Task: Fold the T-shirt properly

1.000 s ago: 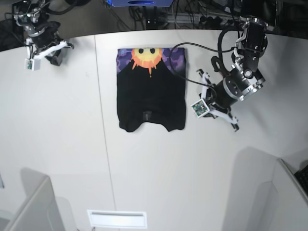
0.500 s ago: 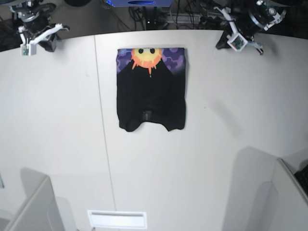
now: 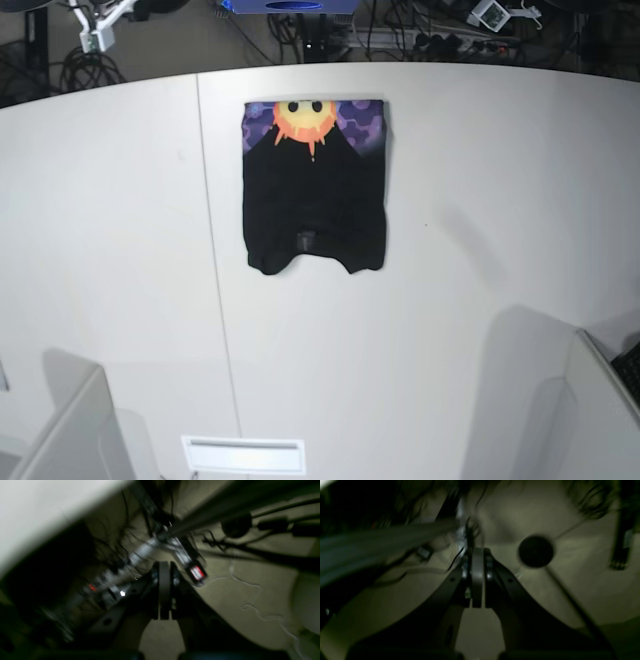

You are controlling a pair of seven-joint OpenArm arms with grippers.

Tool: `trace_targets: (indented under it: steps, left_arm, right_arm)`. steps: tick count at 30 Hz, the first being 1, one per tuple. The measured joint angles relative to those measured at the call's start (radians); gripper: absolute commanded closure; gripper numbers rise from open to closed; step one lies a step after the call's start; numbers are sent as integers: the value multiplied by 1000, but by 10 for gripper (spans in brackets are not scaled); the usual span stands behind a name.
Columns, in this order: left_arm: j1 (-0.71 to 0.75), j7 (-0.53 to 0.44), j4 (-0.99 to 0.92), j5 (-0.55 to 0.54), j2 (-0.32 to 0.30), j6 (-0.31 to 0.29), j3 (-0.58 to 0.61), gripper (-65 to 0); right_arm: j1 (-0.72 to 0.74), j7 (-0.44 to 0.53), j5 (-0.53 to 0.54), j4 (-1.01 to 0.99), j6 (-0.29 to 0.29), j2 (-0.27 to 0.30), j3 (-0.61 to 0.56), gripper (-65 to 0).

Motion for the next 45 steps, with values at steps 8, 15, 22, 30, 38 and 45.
trace_targets:
  steps: [8, 15, 22, 30, 38, 45]
  left_arm:
    - [-126, -4, -281, -1, 2, 1, 16, 0]
    - [-303, -10, -656, -5, 8, 0, 175, 0]
    - [-515, -87, -1000, -8, 50, 135, 326, 0]
    - [-766, -314, -1550, -9, 124, 245, 496, 0]
    - [-925, -415, -1683, -15, 170, 246, 592, 0]
    - [-949, -418, -1682, -14, 169, 246, 591, 0]
  right_arm:
    - [83, 2, -363, -187, 0, -1, -278, 0]
    - [196, 94, -390, -529, -1, 63, -481, 0]
    - [335, 204, -389, -846, 0, 98, -628, 0]
    - [548, 384, -390, -1287, -2, 96, -641, 0]
    - [772, 846, -387, -1778, -11, 26, -641, 0]
    - [764, 896, -388, -1802, -10, -30, -639, 0]
